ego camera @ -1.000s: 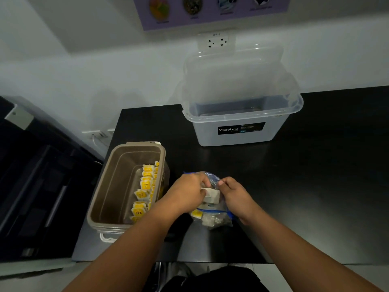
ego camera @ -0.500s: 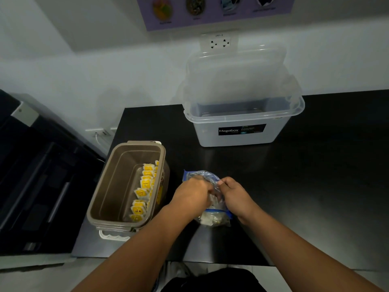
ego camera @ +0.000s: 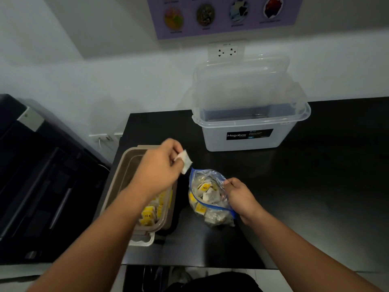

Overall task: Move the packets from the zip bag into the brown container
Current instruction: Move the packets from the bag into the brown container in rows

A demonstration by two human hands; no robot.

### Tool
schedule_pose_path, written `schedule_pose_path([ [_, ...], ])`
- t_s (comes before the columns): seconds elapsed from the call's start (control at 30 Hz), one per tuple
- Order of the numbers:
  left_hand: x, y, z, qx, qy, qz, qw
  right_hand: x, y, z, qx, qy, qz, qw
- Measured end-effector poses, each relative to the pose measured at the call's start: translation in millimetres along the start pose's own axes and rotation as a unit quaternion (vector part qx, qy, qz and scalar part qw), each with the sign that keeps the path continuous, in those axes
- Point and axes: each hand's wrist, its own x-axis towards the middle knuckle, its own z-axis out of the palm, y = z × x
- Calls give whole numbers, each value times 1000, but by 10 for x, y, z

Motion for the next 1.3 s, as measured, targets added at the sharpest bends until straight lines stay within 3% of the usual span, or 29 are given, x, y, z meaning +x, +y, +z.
schedule_pose_path([
  [0.13, 91, -308, -345, 79, -17, -11, 997, 3, 5, 78, 1, 11, 0, 1000],
  [0.2, 130, -465, -468, 146, -68, -19, 987, 0, 5, 118, -3, 18, 3, 1000],
  [0.33, 245, -684, -521, 303, -198, -40, 931, -9, 4, 193, -11, 33, -1, 999],
  [0.57, 418, -822, -341, 459, -197, -51, 865, -15, 28, 329, 0, 44, 0, 999],
  [0.83, 543, -925, -148, 490, -202, -38, 847, -7, 64, 381, 35, 61, 11, 997],
  [1.03, 567, -1071, -95, 464, -209, -15, 861, 2, 92, 422, 47, 75, 14, 996],
  [1.3, 572, -1108, -12, 474, -226, 34, 851, -9, 121, 462, 47, 84, 2, 995],
])
